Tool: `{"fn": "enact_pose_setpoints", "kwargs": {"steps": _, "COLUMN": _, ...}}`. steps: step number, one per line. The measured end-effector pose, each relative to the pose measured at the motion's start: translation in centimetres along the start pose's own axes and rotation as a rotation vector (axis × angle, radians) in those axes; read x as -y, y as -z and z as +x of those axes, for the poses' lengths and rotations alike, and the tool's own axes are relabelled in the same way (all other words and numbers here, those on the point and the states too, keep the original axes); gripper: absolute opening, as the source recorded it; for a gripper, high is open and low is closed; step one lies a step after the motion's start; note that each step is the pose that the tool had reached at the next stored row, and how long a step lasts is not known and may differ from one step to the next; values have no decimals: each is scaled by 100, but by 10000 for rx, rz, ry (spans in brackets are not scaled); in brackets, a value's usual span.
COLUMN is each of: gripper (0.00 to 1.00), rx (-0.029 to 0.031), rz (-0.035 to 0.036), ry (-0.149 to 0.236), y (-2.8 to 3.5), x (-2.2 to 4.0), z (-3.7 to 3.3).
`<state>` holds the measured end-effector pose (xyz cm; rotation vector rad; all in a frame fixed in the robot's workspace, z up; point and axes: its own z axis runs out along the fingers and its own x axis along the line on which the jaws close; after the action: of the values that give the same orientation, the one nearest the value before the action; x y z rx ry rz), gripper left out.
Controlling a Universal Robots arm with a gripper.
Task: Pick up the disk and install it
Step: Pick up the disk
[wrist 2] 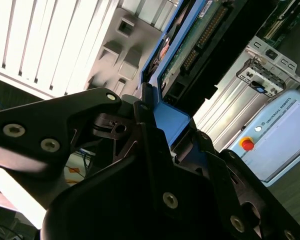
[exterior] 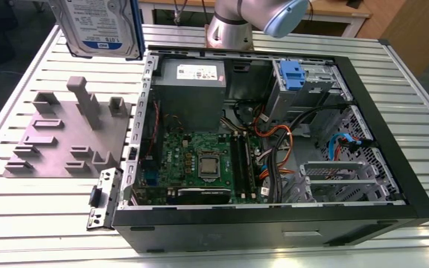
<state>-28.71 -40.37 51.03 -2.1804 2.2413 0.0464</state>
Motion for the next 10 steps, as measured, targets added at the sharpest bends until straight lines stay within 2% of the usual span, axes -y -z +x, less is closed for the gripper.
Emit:
{"fn": "enact_pose_setpoints", "kwargs": {"steps": 3, "gripper": 37, "rx": -1, "rz": -1, "ry": 0, "y": 1, "x": 10, "z": 27}}
{"fn": "enact_pose_setpoints", "kwargs": {"steps": 7, "gripper": 37, "rx": 0, "rz": 0, "ry": 0, "y": 3, "x": 20, "z": 118}}
{"fn": "enact_pose_setpoints", "kwargs": {"steps": 10, "gripper": 37, "rx": 1, "rz": 0, "ry": 0, "y": 4, "x": 35, "z": 151}}
